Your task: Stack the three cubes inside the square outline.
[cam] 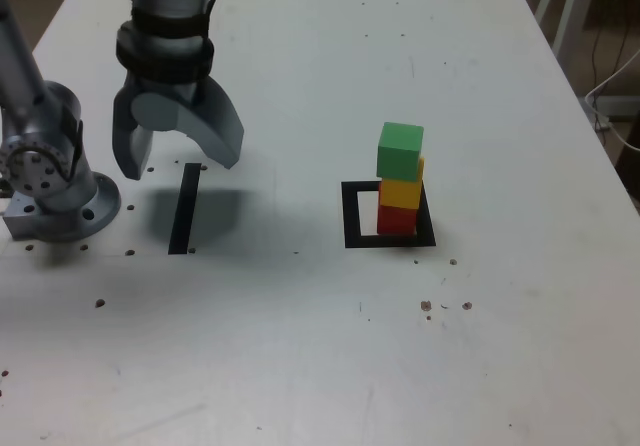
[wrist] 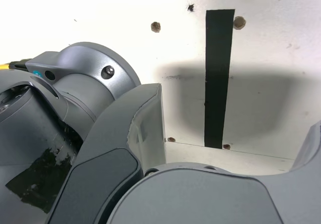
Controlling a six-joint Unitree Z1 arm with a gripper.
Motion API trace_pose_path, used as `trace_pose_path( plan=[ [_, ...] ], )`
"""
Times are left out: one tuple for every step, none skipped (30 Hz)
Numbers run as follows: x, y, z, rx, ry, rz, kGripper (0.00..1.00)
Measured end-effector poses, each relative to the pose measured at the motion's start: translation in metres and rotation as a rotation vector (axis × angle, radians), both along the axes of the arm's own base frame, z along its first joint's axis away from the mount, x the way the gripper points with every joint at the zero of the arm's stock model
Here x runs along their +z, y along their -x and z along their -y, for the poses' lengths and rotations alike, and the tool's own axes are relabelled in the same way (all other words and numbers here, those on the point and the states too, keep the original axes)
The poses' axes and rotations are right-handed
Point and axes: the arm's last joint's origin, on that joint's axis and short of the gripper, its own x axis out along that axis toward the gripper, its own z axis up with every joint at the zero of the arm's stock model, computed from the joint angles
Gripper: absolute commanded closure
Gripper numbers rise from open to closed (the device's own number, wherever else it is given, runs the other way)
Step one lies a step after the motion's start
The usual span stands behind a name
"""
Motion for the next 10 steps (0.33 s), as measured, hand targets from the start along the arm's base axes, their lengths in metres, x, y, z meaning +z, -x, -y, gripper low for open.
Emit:
trace_pose_path(
  plan=[
    [-0.0006,0.0004,0.0001,0.0,0.001,-0.001,0.01],
    [-0.0009,0.0006,0.0002,0.001,0.002,-0.001,0.01],
    [-0.0011,0.0008,0.0002,0.001,0.003,-0.001,0.01],
    [-0.0012,0.0009,0.0003,0.001,0.003,0.0,0.01],
    [-0.0012,0.0009,0.0003,0.001,0.004,0.0,0.01],
    [-0.0012,0.001,0.0004,0.002,0.005,0.001,0.01],
    [-0.0011,0.0011,0.0004,0.002,0.005,0.001,0.01],
    [-0.0011,0.0012,0.0005,0.002,0.006,0.002,0.01],
    [-0.001,0.0012,0.0005,0.002,0.006,0.002,0.01],
    [-0.001,0.0013,0.0005,0.002,0.006,0.002,0.01]
  ],
)
